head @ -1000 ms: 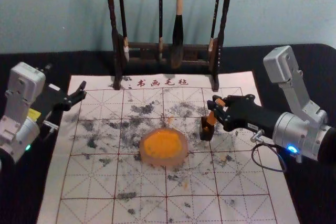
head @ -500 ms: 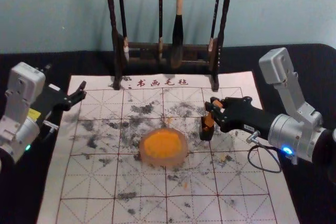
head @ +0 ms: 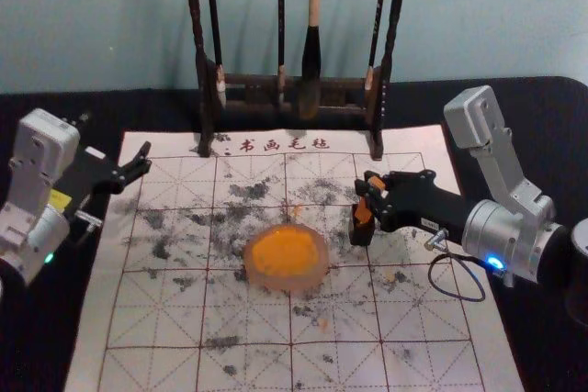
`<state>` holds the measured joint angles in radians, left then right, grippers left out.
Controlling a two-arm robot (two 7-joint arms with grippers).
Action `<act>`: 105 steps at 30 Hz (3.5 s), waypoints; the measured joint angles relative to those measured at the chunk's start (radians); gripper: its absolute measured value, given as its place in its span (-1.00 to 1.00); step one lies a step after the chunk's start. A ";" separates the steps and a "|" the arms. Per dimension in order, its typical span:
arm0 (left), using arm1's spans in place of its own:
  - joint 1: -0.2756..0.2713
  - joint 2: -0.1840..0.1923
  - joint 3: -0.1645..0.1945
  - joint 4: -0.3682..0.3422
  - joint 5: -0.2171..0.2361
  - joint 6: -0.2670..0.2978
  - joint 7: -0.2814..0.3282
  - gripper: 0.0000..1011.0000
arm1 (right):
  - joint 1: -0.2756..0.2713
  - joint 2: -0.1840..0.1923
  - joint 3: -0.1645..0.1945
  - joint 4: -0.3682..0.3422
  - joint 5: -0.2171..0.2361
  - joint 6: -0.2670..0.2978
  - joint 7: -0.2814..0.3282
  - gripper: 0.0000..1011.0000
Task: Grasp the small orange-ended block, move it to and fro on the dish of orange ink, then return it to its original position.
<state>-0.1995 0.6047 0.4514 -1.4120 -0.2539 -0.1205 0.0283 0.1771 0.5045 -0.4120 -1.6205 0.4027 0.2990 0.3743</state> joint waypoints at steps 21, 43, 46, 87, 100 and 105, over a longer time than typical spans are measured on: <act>0.000 0.000 0.000 0.000 0.000 0.000 0.000 0.98 | -0.004 -0.009 0.005 0.019 -0.021 0.000 0.001 -0.73; 0.000 0.000 0.000 0.000 0.000 0.000 0.000 0.98 | -0.005 -0.047 -0.002 0.063 -0.049 0.007 -0.010 -0.73; 0.000 0.000 0.000 0.000 0.000 0.000 0.000 0.98 | -0.005 -0.053 -0.002 0.069 -0.053 0.008 -0.012 -0.73; 0.000 0.000 0.000 0.000 0.000 0.000 0.000 0.98 | -0.008 -0.059 0.001 0.072 -0.059 0.011 -0.019 0.56; 0.000 0.000 0.000 0.000 0.000 0.000 0.000 0.98 | -0.010 -0.061 0.004 0.071 -0.061 -0.011 -0.021 0.98; 0.000 0.000 0.000 0.000 0.000 0.000 0.000 0.98 | -0.033 -0.085 0.036 0.063 -0.074 -0.151 -0.043 0.98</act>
<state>-0.1995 0.6047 0.4513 -1.4120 -0.2539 -0.1205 0.0282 0.1443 0.4192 -0.3761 -1.5574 0.3284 0.1476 0.3318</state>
